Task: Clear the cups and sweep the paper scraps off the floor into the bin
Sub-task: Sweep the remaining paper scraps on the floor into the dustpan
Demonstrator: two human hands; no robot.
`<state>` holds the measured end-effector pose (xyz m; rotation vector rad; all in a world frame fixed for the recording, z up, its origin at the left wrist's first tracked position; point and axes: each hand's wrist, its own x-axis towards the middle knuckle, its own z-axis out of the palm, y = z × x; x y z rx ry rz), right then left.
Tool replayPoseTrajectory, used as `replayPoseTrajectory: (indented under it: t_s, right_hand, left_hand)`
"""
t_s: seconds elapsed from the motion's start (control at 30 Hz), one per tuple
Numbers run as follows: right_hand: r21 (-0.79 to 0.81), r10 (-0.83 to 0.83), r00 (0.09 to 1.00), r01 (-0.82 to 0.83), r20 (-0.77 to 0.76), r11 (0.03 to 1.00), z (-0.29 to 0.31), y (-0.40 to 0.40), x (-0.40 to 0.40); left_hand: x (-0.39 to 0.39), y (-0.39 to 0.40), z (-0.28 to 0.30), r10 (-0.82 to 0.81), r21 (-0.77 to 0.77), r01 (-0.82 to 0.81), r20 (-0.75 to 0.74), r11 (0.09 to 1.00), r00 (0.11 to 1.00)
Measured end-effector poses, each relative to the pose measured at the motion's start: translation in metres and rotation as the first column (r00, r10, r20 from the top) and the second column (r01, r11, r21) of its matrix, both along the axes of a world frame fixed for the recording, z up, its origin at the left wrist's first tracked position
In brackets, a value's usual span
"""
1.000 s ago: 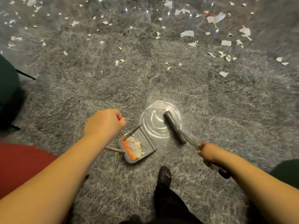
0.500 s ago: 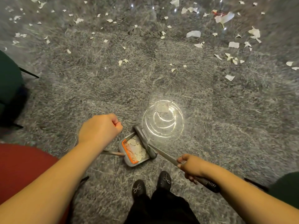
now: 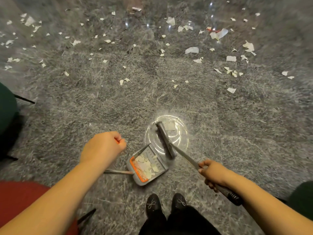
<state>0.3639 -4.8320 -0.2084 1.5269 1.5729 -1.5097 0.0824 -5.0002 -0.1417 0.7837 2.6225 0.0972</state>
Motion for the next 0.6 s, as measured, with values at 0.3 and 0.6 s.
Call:
replayPoseTrajectory:
  t_s: [0.3,0.6]
  right_hand:
    - [0.073,-0.146,0.989,0.147,-0.020,0.987,0.000,0.067,-0.027]
    - [0.073,-0.128,0.991,0.125,0.040,0.990,-0.018,0.180,-0.070]
  left_hand:
    - [-0.037,0.057,0.003,0.007,0.078,-0.003,-0.046,0.997,0.999]
    - [-0.067,0.165,-0.003,-0.015,-0.028,0.014,-0.040,1.000,0.999]
